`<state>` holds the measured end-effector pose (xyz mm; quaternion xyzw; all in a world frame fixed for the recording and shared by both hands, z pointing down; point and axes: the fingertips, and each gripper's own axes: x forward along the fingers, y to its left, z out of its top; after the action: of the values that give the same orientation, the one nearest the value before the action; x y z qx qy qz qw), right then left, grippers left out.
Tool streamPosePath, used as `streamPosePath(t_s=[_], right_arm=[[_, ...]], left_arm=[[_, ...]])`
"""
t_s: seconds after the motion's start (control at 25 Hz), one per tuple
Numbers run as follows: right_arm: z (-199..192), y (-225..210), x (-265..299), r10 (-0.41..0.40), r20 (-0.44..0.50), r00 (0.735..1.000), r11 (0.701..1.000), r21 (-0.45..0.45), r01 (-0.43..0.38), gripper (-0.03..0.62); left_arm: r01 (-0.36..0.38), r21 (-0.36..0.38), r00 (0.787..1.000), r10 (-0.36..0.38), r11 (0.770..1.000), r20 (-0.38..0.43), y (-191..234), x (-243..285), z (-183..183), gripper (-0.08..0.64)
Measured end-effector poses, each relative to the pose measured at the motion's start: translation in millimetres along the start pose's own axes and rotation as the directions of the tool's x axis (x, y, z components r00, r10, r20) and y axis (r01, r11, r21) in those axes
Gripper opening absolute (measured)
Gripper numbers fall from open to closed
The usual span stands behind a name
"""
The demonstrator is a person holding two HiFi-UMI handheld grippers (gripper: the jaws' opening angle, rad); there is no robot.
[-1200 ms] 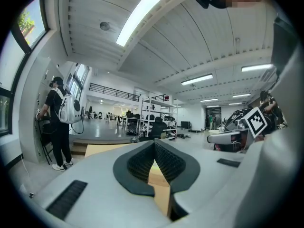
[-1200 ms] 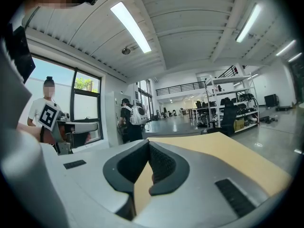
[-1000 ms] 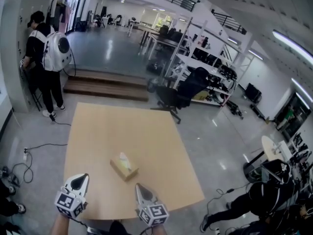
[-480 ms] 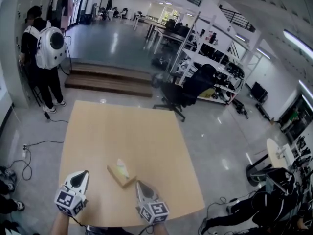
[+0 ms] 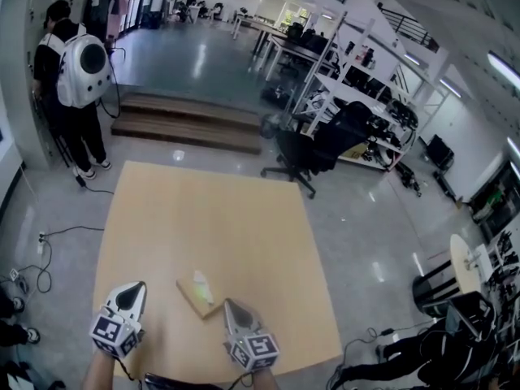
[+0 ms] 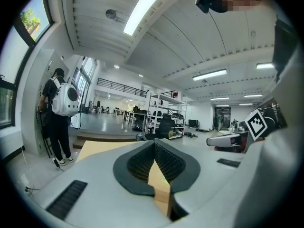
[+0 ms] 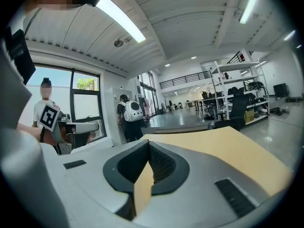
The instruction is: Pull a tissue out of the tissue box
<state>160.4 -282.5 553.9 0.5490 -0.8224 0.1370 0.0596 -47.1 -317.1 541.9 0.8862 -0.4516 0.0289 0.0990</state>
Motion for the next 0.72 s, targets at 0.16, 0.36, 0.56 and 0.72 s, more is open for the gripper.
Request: streamPosePath(t_s=[0.16,0.36,0.56,0.72], right_arm=[[-12.2,-5.4,13.3,0.009,-0.035,0.999,1.0,0.015,-0.008,0.011],[-26.1,-13.4,27.7,0.019,-0.075,0.997,0.999,0.039,-0.016,0.011],[-47.4,-7.9,30.7,0.034,-0.125,0.992,0.998,0.049,-0.028,0.01],[-62.5,-5.3,34.0,0.046,-0.157,0.987,0.997,0.068,-0.035,0.011]], left_arm=[[-0.016,-0.01,0.999,0.016,1.0,-0.029,8.4,9.0,-9.7,0.008],[-0.029,-0.035,0.997,0.026,0.999,-0.07,13.7,20.1,-24.6,0.008],[-0.044,-0.057,0.992,0.037,0.997,-0.117,15.2,15.5,-44.8,0.008],[-0.056,-0.074,0.987,0.044,0.996,-0.155,17.5,12.5,-59.2,0.008]])
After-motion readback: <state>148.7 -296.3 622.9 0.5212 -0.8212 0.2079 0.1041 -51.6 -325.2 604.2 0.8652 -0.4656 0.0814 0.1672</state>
